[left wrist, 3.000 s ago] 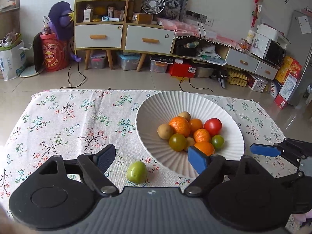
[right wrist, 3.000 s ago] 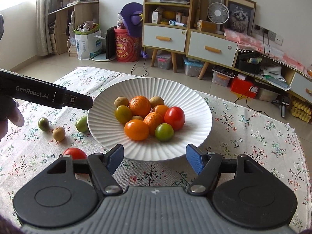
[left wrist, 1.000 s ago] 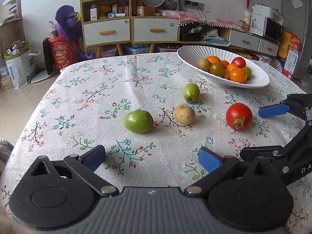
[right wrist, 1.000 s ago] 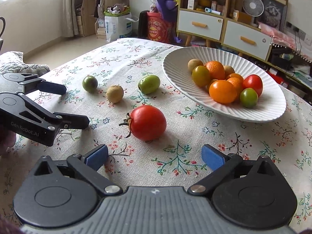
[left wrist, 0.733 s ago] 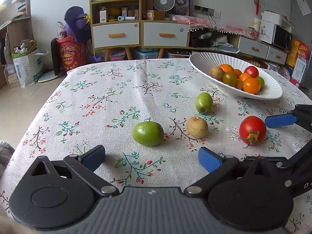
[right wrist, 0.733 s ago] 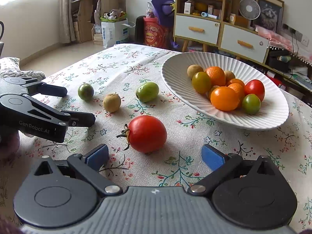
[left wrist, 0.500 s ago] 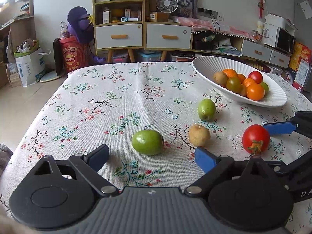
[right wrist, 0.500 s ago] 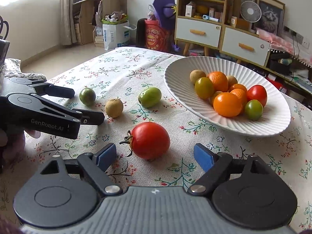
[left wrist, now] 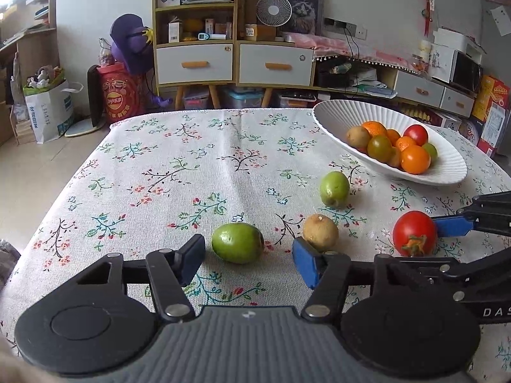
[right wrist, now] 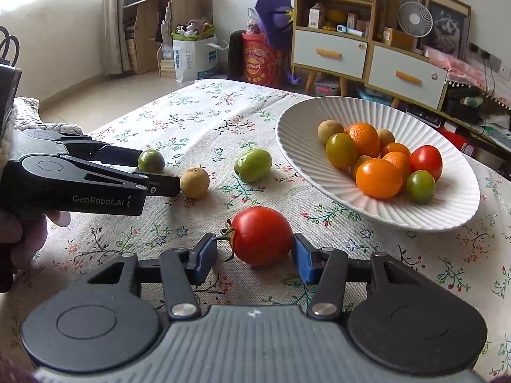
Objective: Organize fruits
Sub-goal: 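Close the left gripper on a large green tomato while the right gripper grasps the red tomato, then carry the green and red tomatoes in both grippers over the white bowl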
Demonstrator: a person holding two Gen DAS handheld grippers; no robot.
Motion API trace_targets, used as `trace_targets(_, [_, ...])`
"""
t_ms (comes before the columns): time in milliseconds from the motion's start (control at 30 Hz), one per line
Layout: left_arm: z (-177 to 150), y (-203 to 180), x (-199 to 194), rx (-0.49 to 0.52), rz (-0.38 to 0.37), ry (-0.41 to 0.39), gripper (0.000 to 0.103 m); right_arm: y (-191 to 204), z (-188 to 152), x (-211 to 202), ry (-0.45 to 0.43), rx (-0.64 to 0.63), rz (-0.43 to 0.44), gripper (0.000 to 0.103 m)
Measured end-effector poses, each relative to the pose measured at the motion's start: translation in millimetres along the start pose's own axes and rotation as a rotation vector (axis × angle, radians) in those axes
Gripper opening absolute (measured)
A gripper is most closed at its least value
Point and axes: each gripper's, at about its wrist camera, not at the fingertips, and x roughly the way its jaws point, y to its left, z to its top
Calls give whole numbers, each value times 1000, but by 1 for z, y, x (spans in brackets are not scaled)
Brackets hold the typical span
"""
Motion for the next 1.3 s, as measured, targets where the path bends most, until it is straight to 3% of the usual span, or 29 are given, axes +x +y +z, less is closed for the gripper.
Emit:
trace_targets(200, [2, 4, 0, -13, 9, 1, 44, -1, 1, 0, 2, 8, 8, 47])
trace_targets(300, [4, 5, 0, -22, 18, 2, 32, -1, 1, 0, 2, 8, 7, 47])
trace_targets(700, [7, 4, 0, -31, 24, 18, 32, -4, 4, -3, -1, 19, 17, 46])
trace_targets(767, [9, 2, -1, -28, 22, 17, 32, -4, 5, -4, -5, 17, 16, 39])
trace_targets(1300, [18, -10, -6, -4, 5, 13, 32, -4, 11, -15, -23, 16, 46, 39])
